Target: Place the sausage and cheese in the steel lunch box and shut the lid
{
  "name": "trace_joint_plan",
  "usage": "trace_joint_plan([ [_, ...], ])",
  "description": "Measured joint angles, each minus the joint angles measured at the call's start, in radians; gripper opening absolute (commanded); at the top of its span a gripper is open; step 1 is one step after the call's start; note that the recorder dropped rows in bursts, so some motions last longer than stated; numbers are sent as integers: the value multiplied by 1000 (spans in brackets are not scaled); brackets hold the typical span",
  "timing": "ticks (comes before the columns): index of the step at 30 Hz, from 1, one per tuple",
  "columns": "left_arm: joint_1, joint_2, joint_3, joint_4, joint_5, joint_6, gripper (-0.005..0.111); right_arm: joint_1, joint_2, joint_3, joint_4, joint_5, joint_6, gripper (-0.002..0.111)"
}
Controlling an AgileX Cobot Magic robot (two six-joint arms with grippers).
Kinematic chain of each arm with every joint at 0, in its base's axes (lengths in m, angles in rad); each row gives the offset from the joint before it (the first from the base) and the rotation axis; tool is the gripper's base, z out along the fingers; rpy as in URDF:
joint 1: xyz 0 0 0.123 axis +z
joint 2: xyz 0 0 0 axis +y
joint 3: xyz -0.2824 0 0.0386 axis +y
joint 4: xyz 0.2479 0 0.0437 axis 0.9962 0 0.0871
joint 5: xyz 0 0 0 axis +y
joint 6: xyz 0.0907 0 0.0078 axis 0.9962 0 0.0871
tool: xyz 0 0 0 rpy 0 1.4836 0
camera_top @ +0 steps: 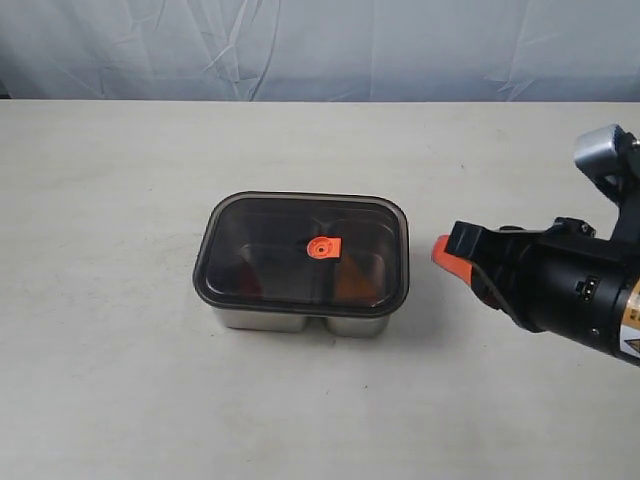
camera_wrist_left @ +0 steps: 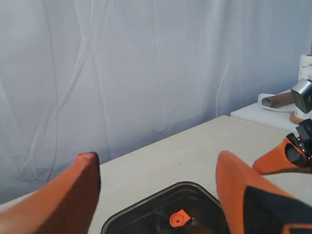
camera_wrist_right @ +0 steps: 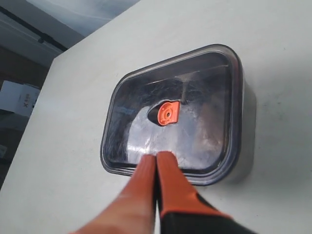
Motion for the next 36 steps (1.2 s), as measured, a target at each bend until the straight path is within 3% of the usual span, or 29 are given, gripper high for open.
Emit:
trace_joint_plan([
  [4, 0, 2, 0, -44, -39, -4, 60, 0, 0, 0, -63, -9, 0, 0],
  [8, 0, 68, 0, -113, -23, -4, 28, 0, 9, -32, -153, 14, 0, 0],
  [9, 0, 101, 0, -121, -8, -4, 25, 0, 18, -52, -172, 38, 0, 0],
  [14, 0, 303, -6, -172, 26, 31, 31, 0, 95, -167, -247, 176, -2, 0],
  [19, 0, 485, -27, -311, 144, 266, 30, 0, 181, -240, -283, 208, -3, 0],
  [22, 0, 534, -27, -383, 229, 434, 22, 0, 223, -266, -324, 219, -3, 0],
  [25, 0, 570, -34, -434, 251, 616, 1, 0, 289, -308, -357, 253, -3, 0],
  [31, 0, 748, -115, -457, 111, 704, 0, 0, 461, -443, -388, 272, -18, 0],
  [36, -9, 970, -196, -458, 167, 720, 0, 0, 605, -545, -389, 278, -24, 0],
])
